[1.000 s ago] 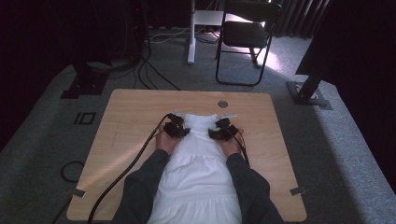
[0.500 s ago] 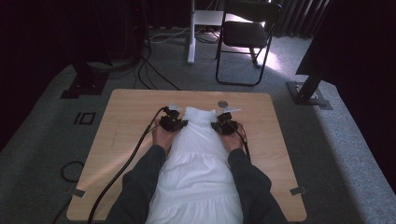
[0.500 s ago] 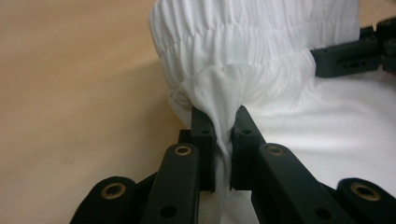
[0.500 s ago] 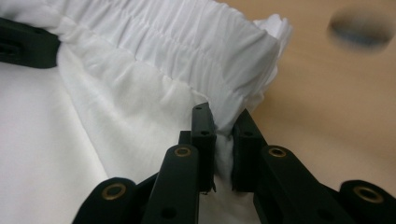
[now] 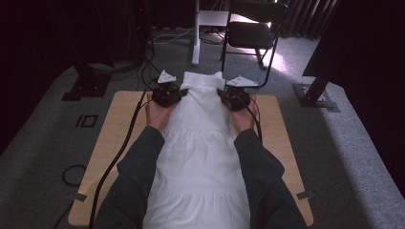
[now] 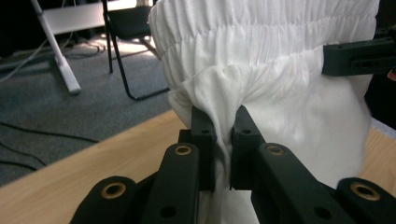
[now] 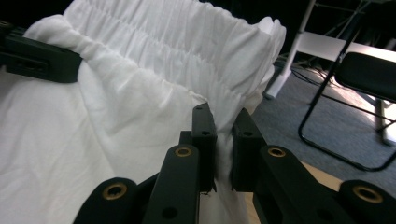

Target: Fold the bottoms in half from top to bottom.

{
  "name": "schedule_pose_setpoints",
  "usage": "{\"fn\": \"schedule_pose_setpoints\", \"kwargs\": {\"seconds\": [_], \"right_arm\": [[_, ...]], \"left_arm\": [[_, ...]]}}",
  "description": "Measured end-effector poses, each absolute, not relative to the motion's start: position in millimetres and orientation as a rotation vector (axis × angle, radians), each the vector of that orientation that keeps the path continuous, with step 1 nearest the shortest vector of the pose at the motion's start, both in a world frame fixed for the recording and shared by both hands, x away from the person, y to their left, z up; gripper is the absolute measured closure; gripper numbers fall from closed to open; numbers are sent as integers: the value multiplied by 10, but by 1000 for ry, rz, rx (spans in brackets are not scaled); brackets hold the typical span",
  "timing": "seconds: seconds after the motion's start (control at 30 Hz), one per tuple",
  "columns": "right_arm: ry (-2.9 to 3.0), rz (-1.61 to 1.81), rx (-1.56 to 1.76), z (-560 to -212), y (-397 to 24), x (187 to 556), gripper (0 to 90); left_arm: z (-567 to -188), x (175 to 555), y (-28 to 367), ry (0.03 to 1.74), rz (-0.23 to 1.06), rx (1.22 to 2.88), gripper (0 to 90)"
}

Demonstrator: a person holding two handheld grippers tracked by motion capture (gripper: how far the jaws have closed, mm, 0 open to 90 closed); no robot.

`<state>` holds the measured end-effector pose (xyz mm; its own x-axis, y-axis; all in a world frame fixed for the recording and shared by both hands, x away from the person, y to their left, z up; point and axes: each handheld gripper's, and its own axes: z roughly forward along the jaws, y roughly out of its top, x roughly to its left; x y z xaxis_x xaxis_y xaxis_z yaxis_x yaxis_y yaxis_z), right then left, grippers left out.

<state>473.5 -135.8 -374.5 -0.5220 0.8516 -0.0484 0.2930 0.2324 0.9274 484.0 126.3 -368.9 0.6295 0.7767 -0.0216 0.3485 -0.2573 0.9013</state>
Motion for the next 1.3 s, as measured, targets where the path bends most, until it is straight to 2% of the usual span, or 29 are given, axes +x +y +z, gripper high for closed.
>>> {"fn": "schedule_pose_setpoints", "kwargs": {"seconds": [0.37,0.57,0.67,0.83,0.97,1.0,1.03,1.07,1.1,1.27,1.3], "right_arm": [[2027,1319,986,-3870,-1528,4356,829],[2081,1347,945,-3977,-1627,3950,829],[2118,1356,910,-4069,-1663,3667,829],[2164,1351,882,-4193,-1662,3410,829],[2226,1351,883,-4400,-1649,3160,828],[2266,1330,892,-4558,-1633,3051,828],[2266,1330,892,-4558,-1633,3051,828],[2322,1309,914,-4746,-1614,2971,826],[2322,1309,914,-4746,-1614,2971,826],[2453,1243,1028,-5243,-1577,2923,798],[2453,1243,1028,-5243,-1577,2923,798]], "left_arm": [[-3780,4429,1240,811,517,1907,837],[-3851,3996,1248,746,498,1932,831],[-3940,3750,1272,727,479,1942,828],[-4171,3316,1319,729,449,1940,825],[-4477,3005,1340,756,430,1974,823],[-4565,2939,1339,763,428,1995,822],[-4654,2879,1338,771,425,2017,822],[-4743,2834,1341,782,410,2035,821],[-4825,2798,1344,791,398,2055,821],[-5223,2723,1302,834,351,2155,817],[-5223,2723,1302,834,351,2155,816]]}}
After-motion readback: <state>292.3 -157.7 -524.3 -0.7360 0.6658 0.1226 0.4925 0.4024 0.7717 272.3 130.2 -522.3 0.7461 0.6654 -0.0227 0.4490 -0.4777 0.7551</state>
